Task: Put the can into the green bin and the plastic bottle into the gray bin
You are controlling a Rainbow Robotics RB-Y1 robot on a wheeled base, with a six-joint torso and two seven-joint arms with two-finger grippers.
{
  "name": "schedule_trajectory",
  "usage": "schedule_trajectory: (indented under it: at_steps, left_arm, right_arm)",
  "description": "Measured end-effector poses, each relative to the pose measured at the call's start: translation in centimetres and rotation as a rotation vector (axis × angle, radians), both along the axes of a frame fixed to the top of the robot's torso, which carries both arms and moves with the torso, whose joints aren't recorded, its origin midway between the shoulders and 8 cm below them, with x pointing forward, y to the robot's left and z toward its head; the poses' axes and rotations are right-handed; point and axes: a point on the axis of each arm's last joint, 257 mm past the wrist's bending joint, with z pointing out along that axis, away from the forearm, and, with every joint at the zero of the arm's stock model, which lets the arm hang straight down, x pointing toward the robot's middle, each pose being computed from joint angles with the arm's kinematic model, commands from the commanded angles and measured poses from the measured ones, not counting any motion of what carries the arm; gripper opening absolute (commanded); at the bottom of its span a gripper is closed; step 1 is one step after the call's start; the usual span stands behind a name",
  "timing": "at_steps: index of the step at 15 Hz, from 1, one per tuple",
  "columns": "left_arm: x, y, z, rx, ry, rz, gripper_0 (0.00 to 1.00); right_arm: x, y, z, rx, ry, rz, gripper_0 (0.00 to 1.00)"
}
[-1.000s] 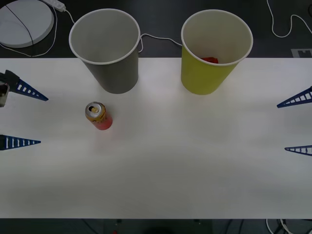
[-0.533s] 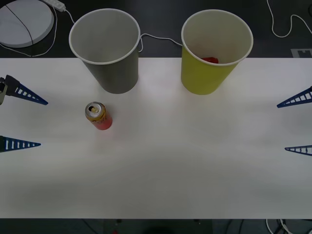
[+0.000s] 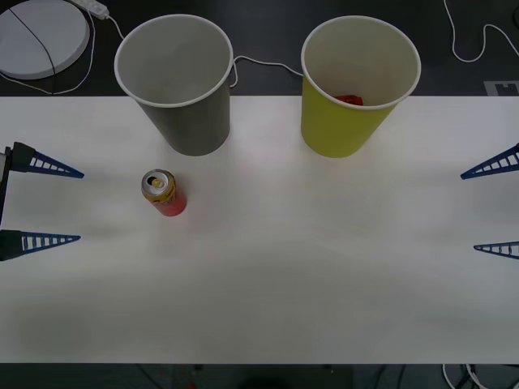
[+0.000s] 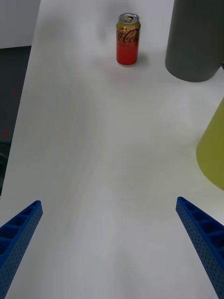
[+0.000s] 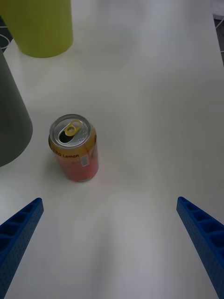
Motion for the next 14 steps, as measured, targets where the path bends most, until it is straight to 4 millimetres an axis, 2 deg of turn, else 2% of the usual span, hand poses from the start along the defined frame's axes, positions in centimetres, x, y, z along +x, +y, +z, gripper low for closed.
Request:
schedule_trajectory:
  at_steps: [6, 14]
  left_arm:
    - [0.9, 0.9, -3.5, -0.104, -0.068, 0.043, 1.00]
    - [2.6, 0.4, -7.2, -0.244, -0.153, 0.114, 1.00]
  right_arm:
    - [0.0, 0.0, 0.0, 0.000, 0.000, 0.000, 1.00]
    - [0.0, 0.0, 0.0, 0.000, 0.000, 0.000, 1.00]
